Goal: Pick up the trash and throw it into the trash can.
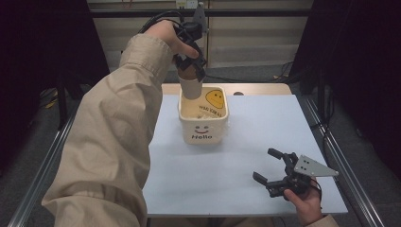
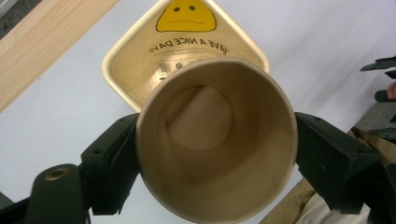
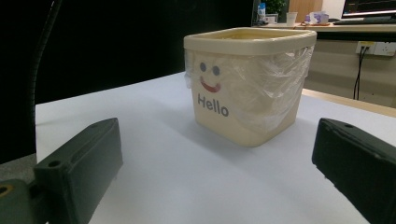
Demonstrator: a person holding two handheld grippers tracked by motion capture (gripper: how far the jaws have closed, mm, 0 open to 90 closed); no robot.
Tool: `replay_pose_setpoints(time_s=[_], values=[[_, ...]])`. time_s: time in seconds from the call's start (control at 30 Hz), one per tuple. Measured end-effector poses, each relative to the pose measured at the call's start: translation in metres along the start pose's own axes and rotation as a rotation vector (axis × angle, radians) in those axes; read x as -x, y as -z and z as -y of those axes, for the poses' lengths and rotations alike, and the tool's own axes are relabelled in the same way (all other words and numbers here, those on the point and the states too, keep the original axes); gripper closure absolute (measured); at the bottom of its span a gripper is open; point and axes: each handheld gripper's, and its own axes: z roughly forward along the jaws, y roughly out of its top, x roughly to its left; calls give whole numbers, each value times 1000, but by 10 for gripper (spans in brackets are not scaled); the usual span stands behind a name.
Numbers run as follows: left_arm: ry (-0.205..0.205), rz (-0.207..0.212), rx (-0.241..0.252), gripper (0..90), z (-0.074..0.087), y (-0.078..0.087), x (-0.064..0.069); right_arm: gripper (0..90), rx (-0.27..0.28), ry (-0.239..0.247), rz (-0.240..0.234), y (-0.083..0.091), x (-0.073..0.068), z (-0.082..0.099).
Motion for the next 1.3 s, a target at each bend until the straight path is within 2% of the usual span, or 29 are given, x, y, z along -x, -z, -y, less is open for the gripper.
replay_pose_setpoints(time_s=[0.13, 0.23, 0.27, 0.37, 0.5, 0.6, 0.7, 0.73, 0.8, 1.0, 1.13, 1.2, 1.23, 1.3], values=[[15, 0, 2, 192, 1, -9, -1, 14, 1, 4, 0, 0, 0, 0], [0, 5, -11, 192, 1, -16, -4, 14, 0, 5, 2, 0, 0, 0], [13, 4, -1, 192, 1, -18, -4, 14, -1, 2, 2, 0, 0, 0], [10, 11, -1, 192, 2, -24, -6, 14, -2, 1, -1, 0, 0, 0], [5, 6, -5, 192, 3, -30, -8, 14, -1, 5, 2, 0, 0, 0], [18, 5, 5, 192, 4, -34, -8, 14, -1, 8, 2, 0, 0, 0], [1, 11, -7, 192, 5, -38, -10, 14, 1, 8, 1, 0, 0, 0], [18, 6, 6, 192, 6, -40, -10, 14, 0, 8, 1, 0, 0, 0], [2, 15, -2, 192, 6, -43, -11, 14, -1, 9, 1, 0, 0, 0], [18, 21, 2, 191, 7, -51, -11, 14, -1, 10, 3, 0, 0, 0], [7, 19, -10, 190, 7, -55, -13, 14, -2, 14, 1, 0, 0, 0], [22, 18, -7, 189, 8, -58, -12, 14, -3, 15, 1, 0, 0, 0], [5, 19, -15, 189, 8, -58, -12, 14, -4, 15, 1, 0, 0, 0], [12, 19, -11, 189, 8, -61, -12, 14, -7, 17, 5, 1, 0, 0]])
